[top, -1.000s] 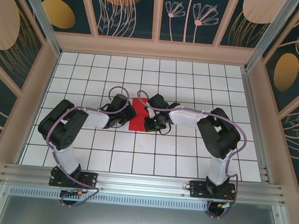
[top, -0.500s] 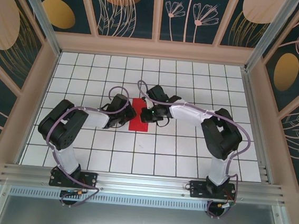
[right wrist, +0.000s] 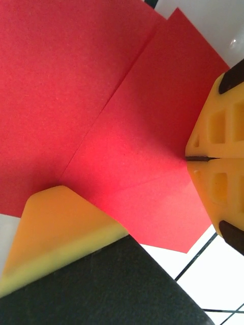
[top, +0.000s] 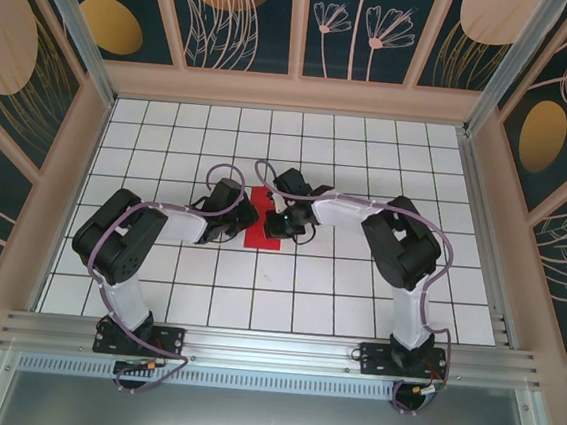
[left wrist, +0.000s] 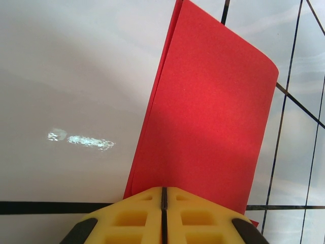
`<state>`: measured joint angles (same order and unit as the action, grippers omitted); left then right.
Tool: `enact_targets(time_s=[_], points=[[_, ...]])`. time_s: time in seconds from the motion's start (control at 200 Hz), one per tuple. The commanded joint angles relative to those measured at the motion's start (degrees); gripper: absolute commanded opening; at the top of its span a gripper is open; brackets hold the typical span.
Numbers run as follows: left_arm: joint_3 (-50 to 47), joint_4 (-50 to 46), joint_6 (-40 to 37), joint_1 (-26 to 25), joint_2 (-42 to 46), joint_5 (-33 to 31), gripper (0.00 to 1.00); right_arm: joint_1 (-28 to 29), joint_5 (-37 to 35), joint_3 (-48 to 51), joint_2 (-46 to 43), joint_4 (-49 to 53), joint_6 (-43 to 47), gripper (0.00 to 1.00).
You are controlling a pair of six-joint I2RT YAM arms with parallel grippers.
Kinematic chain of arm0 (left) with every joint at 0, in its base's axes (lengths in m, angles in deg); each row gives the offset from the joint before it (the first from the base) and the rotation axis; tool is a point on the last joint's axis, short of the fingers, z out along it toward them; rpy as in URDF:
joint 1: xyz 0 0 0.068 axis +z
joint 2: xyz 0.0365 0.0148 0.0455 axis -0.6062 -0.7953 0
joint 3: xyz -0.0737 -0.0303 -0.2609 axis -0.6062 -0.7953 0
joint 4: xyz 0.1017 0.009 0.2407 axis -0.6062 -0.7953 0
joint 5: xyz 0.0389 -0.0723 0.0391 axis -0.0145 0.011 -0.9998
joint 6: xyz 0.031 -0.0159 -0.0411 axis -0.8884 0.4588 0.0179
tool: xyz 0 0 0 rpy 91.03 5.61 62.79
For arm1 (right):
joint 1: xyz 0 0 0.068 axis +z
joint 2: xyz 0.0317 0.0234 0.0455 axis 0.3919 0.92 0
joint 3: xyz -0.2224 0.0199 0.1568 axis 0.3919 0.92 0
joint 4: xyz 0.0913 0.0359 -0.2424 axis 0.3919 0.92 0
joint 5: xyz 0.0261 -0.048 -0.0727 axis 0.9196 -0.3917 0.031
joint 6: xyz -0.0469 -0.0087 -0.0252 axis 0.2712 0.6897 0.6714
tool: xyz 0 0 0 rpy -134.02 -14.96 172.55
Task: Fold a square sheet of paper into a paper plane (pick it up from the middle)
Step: Fold the triangle a second time at the center of the table, then turn over the paper at the center of the table.
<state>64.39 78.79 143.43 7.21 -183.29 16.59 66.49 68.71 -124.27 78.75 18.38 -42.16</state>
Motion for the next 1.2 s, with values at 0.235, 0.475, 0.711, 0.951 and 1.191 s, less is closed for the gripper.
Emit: enact_targets(time_s=[0.235, 0.475, 0.711, 0.951, 1.191], points=[[-1.4, -5.9, 0.4, 0.1, -3.1, -1.7, 0.12, 0.1, 3.3, 11.5, -6.7, 6.4, 3.6, 0.08], [-1.0, -5.7, 0.1, 0.1, -2.6, -1.2, 0.12, -1.3, 2.1, 12.0, -11.2, 4.2, 2.1, 0.08], [-0.6, -4.1, -0.3, 0.1, -1.3, 1.1, 0.14, -3.9, -0.9, 6.7, -12.8, -4.3, -3.2, 0.08], [1.1, -3.8, -0.8, 0.1, 0.1, 2.8, 0.17, -5.5, -3.5, 1.9, -4.8, -5.4, -6.2, 0.09], [1.1, -1.6, -0.6, 0.1, 3.1, 4.6, 0.26, -7.3, -2.4, 2.0, -0.9, -6.6, -6.7, 0.10]])
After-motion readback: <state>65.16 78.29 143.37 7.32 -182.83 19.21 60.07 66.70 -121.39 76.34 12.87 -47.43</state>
